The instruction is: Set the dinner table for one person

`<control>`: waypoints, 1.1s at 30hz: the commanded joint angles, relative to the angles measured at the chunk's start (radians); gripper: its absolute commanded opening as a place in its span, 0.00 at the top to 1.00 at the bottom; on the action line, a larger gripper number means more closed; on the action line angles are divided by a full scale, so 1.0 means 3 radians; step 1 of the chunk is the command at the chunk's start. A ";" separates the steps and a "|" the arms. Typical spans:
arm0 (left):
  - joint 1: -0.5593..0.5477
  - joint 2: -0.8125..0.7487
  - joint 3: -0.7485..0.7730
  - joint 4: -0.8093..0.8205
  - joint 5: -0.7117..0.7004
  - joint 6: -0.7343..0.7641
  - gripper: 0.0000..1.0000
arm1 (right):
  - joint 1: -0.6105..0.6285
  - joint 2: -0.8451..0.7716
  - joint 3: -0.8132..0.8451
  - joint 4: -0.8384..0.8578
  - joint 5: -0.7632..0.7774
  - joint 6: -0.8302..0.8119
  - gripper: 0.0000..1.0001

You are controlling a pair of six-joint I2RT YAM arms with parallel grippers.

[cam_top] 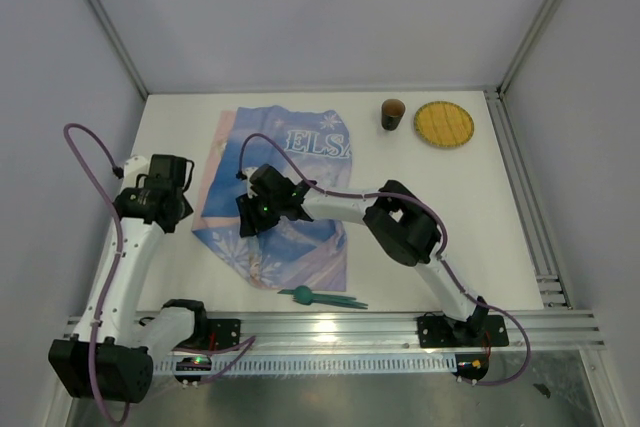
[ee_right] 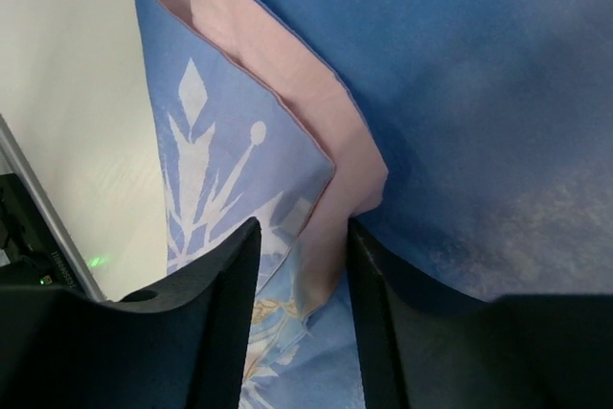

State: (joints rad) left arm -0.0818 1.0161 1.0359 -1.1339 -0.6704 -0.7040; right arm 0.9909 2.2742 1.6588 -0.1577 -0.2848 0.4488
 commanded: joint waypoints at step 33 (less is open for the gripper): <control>0.0012 0.0560 -0.0252 0.0440 0.0348 0.0020 0.19 | 0.0005 -0.0120 -0.0099 -0.0175 0.0228 -0.0044 0.97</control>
State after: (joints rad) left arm -0.0818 1.1694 0.9699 -1.0409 -0.5823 -0.6994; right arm 0.9882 2.2707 1.6379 -0.1650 -0.2523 0.4507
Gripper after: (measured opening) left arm 0.811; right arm 0.037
